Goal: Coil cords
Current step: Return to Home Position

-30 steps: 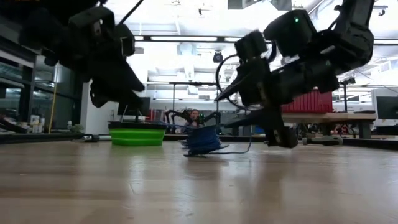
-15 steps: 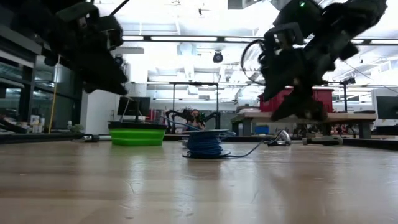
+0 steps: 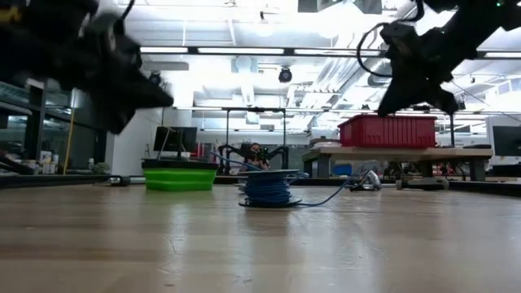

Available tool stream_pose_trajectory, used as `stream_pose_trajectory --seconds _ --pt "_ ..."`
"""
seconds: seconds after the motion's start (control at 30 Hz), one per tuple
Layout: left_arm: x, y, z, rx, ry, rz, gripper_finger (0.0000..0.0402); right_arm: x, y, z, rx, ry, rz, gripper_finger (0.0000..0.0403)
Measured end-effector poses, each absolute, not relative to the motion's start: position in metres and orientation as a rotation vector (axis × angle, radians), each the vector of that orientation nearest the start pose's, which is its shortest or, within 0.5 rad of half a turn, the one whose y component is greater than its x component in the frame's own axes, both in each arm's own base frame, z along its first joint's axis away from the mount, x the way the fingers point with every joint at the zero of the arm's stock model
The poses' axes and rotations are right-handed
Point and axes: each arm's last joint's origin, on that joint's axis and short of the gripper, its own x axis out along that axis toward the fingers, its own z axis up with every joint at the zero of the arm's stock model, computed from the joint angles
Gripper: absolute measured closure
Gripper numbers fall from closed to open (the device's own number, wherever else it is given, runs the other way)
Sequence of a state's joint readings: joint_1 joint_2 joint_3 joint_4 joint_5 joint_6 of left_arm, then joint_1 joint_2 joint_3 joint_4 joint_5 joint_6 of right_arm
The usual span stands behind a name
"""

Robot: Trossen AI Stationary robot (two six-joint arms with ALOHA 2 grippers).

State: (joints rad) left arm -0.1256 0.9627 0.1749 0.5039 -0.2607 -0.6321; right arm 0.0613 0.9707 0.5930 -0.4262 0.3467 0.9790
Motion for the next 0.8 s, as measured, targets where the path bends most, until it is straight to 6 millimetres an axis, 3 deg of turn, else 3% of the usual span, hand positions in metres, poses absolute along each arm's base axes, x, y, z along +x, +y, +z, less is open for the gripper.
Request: stream_pose_trajectory --seconds 0.13,0.33,0.8 --pt "0.155 -0.002 0.132 -0.52 0.168 0.257 0.0394 0.185 -0.004 0.227 0.619 0.5 -0.664 0.0399" --pt "0.158 0.001 0.132 -0.341 0.217 0.133 0.04 0.186 -0.009 0.232 0.477 0.43 -0.636 0.0402" --pt "0.155 0.004 0.122 -0.206 0.326 0.138 0.0399 0.149 -0.005 0.162 0.408 0.098 -0.453 0.0403"
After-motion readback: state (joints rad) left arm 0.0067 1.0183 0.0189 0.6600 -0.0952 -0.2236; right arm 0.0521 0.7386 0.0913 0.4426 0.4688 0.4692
